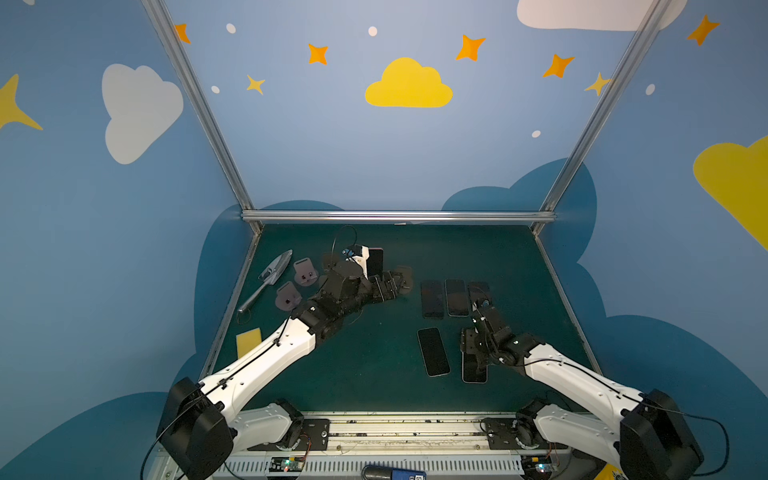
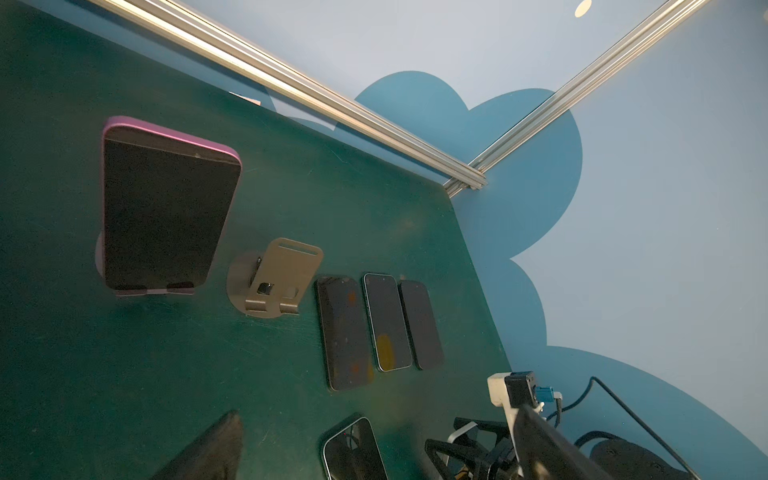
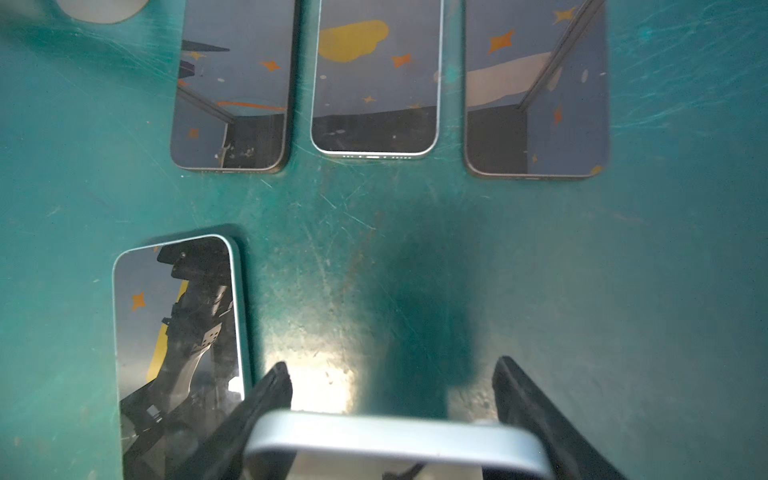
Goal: Remove the phone from the phone stand
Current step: 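Lower the white-edged phone flat beside the teal-edged phone with the right gripper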
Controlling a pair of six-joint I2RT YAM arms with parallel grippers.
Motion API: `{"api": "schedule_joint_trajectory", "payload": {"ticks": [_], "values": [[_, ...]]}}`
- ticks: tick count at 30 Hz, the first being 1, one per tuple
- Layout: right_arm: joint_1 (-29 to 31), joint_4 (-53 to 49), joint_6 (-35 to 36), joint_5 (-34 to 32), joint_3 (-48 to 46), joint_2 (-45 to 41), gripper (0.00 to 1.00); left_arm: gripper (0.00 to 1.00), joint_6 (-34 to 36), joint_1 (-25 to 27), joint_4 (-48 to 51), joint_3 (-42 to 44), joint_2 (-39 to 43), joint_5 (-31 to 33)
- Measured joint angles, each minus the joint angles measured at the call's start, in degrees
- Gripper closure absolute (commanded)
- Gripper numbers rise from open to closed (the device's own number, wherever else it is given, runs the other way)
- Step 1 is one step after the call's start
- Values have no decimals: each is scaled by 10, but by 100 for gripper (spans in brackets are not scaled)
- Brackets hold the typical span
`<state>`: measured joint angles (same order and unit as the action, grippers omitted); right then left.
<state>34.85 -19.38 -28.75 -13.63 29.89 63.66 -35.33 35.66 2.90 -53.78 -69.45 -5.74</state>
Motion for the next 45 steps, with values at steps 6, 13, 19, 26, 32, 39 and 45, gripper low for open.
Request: {"api": "schedule_joint_trajectory", "payload": {"ticks": [6,13,19,26,32,39,45], "values": [[-3,16,-5,11,3,33,38,0,2,0,0,0,0,1],[-3,22,-15,17,10,68,36,0,2,0,0,0,-1,2],[-6,20,-24,24,22,98,36,0,2,0,2,0,-10,2],[-8,19,-41,28,40,141,35,0,2,1,4,0,-14,2],[-10,21,-47,24,54,162,33,0,2,1,4,0,-16,2],[-12,37,-53,15,63,182,31,0,2,1,4,0,-19,2],[-19,20,-53,17,90,207,28,0,2,1,4,0,-24,2]]}}
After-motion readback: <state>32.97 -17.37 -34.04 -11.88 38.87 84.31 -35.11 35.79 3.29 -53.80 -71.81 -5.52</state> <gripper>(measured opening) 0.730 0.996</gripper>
